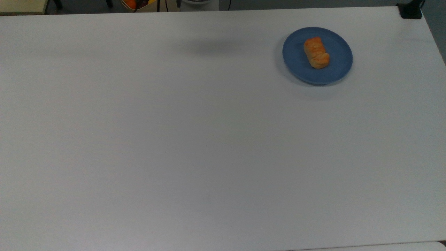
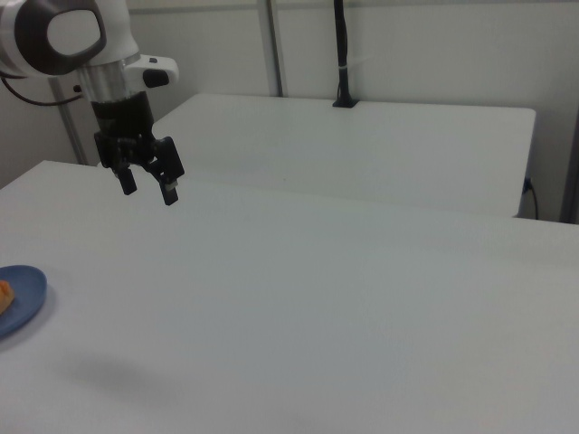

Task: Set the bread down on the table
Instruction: 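Move the gripper over the orange bread roll on the blue plate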

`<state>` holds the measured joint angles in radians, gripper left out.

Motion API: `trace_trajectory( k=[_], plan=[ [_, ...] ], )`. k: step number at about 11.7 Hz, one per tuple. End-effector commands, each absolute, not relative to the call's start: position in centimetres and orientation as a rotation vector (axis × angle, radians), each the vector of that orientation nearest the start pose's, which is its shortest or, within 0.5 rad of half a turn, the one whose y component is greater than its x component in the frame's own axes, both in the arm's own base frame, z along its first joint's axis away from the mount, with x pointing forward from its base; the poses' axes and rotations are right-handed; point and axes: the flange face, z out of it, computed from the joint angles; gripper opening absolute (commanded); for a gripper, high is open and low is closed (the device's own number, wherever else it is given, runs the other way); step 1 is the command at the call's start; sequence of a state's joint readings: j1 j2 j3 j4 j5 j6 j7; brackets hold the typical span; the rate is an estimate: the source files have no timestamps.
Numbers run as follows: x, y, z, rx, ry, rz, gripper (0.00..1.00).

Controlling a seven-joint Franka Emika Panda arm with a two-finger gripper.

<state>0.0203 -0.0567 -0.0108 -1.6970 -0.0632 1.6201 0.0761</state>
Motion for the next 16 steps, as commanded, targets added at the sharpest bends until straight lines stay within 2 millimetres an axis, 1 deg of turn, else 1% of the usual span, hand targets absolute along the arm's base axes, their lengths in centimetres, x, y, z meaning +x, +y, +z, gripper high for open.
trace_trajectory(
  k=[1, 5, 6, 7, 10, 12, 13, 14, 16],
  plan=[
    [54.2, 0.4, 59.7, -3.195, 0.062, 0.058, 1.0],
    [54.7, 0.7, 58.7, -3.195, 0.039, 0.085, 1.0],
    [55.0, 1.1, 58.3, -3.196, 0.007, 0.095, 1.0],
    [54.9, 2.4, 58.2, -3.195, -0.028, 0.092, 1.0],
    [54.7, 10.1, 57.8, -3.153, -0.198, 0.016, 1.0],
    [53.4, 15.3, 57.2, -3.133, -0.193, 0.016, 1.0],
    [52.6, 17.7, 56.5, -3.132, -0.219, 0.029, 1.0],
    [51.5, 20.8, 55.6, -3.115, -0.236, 0.035, 1.0],
    [49.1, 26.5, 52.9, -3.103, -0.202, 0.003, 1.0]
  ],
)
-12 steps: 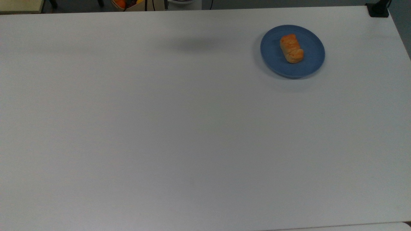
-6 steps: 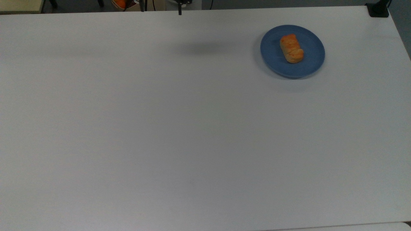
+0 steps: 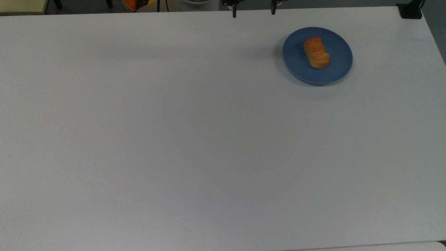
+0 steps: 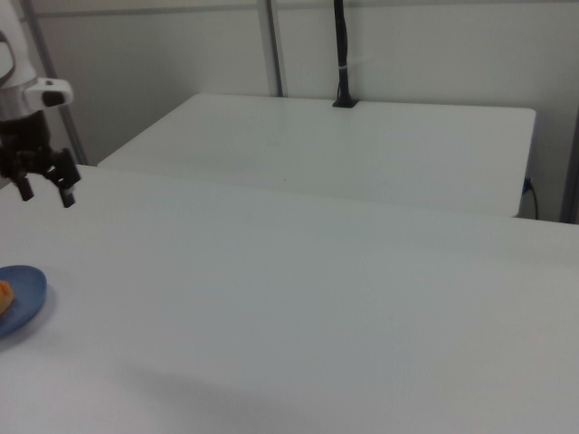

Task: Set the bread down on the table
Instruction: 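Move the gripper over the orange bread roll on the blue plate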

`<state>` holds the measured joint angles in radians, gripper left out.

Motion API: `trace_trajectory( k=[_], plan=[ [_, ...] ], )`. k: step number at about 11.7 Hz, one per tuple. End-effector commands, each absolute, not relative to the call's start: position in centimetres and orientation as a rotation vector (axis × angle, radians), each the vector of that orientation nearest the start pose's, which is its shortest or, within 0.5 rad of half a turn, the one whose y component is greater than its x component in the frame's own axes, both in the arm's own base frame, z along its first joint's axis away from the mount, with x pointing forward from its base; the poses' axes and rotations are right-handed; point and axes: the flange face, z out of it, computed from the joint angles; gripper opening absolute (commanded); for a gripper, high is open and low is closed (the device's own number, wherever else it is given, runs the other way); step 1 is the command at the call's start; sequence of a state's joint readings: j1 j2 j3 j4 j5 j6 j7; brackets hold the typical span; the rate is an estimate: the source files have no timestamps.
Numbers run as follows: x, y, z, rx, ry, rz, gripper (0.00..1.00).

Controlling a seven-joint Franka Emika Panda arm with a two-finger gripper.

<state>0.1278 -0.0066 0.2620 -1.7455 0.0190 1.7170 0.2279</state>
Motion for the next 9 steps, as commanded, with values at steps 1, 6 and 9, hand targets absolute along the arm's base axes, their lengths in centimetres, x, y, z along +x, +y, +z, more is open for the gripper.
trace_trajectory(
  k=[1, 6, 9],
  plan=[
    [48.0, 28.7, 51.2, -3.098, -0.199, -0.008, 1.0],
    [42.0, 38.2, 43.4, -3.112, -0.22, 0.068, 1.0],
    [40.8, 41.4, 38.2, -3.137, -0.252, 0.112, 1.0]
  ],
)
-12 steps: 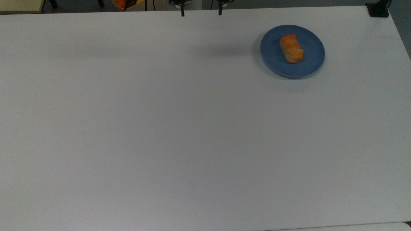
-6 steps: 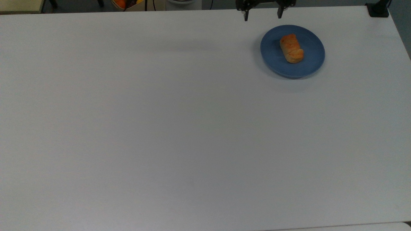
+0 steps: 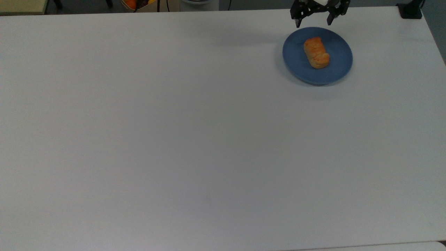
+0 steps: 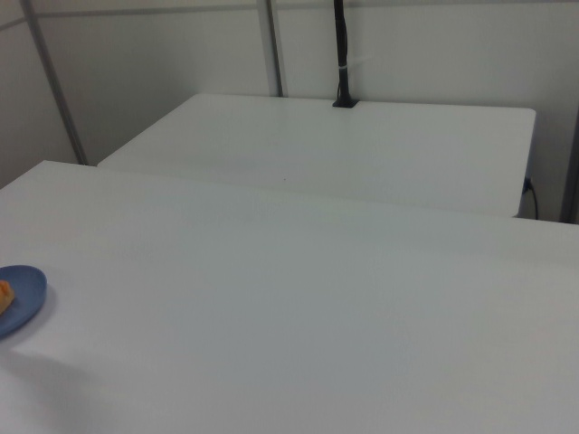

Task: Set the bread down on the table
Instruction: 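Move the gripper over the orange bread roll on the blue plate, then lower the open gripper and close it on the bread roll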

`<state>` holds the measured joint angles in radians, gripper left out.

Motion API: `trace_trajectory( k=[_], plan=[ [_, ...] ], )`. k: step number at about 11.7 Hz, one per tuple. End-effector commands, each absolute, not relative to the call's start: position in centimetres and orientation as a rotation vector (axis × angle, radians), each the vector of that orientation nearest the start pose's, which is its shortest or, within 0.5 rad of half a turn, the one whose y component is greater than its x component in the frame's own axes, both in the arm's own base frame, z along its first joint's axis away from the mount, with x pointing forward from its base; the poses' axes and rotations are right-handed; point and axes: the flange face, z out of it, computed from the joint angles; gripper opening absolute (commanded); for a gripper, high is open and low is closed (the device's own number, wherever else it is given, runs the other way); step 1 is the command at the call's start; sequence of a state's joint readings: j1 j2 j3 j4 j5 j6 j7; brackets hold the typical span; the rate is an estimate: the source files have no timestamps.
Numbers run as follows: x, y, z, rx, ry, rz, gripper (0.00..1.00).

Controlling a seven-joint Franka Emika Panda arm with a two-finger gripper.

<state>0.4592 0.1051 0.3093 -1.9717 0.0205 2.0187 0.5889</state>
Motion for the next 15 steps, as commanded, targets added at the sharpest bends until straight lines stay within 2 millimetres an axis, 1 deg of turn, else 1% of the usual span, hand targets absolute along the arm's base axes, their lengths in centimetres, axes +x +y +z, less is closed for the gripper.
trace_trajectory(
  k=[1, 2, 3, 5, 6, 8, 10, 11, 12, 13, 15],
  plan=[
    [41.0, 41.8, 36.6, -3.155, -0.23, 0.11, 1.0],
    [40.9, 42.4, 35.1, -3.174, -0.237, 0.105, 1.0],
    [40.7, 42.8, 34.5, -3.169, -0.245, 0.097, 1.0],
    [40.9, 43.0, 33.6, -3.166, -0.246, 0.104, 1.0],
    [41.2, 43.2, 32.8, -3.158, -0.242, 0.104, 1.0],
    [41.5, 43.3, 32.3, -3.149, -0.241, 0.095, 1.0],
    [41.9, 43.6, 31.9, -3.151, -0.25, 0.09, 0.81],
    [41.9, 43.6, 32.0, -3.149, -0.249, 0.086, 0.66],
    [42.0, 43.6, 32.1, -3.145, -0.247, 0.079, 0.53],
    [42.1, 43.6, 32.2, -3.144, -0.246, 0.077, 0.46],
    [42.1, 43.6, 32.5, -3.145, -0.246, 0.073, 0.37]
  ],
)
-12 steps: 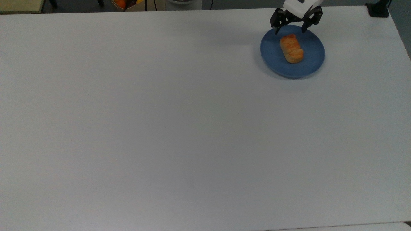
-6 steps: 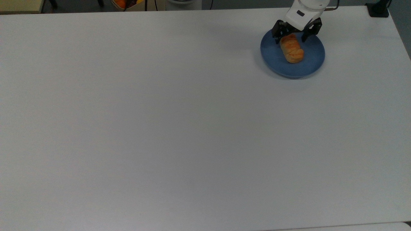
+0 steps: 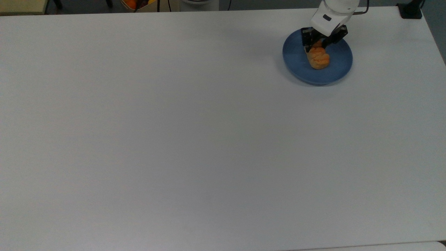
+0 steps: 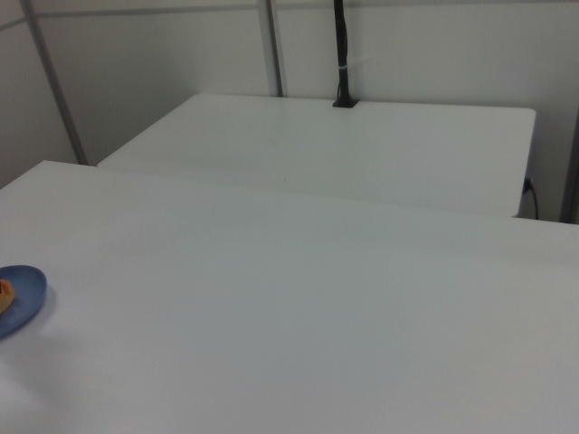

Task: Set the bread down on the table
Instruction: 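Lower the open gripper and close it on the bread roll, then lift the bread roll off the plate and carry it away from the plate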

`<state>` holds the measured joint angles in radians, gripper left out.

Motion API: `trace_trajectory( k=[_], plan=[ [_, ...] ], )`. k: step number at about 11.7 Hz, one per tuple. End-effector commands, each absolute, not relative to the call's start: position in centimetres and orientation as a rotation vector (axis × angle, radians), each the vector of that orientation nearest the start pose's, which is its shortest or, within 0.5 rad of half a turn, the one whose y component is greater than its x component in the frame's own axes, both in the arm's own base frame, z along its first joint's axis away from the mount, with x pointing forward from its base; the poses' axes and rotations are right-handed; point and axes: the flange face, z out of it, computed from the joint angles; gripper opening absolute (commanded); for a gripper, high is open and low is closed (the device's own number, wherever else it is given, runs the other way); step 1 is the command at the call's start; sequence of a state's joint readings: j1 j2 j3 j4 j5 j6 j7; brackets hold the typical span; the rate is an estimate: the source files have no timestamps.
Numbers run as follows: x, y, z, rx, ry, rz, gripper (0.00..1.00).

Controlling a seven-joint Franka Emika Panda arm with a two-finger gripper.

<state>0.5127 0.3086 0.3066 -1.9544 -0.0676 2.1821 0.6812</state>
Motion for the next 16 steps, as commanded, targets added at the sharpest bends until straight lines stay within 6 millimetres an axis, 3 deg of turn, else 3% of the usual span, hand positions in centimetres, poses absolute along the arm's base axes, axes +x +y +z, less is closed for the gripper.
trace_trajectory(
  k=[1, 3, 7, 11, 16],
  plan=[
    [42.1, 43.5, 32.8, -3.147, -0.242, 0.069, 0.37],
    [42.4, 42.7, 34.5, -3.156, -0.221, 0.056, 0.37],
    [47.3, 36.3, 38.8, -3.193, -0.145, 0.082, 0.37],
    [53.1, 25.6, 40.1, -3.212, -0.102, 0.088, 0.37],
    [54.7, 10.4, 37.2, -3.229, -0.034, 0.228, 0.37]
  ],
)
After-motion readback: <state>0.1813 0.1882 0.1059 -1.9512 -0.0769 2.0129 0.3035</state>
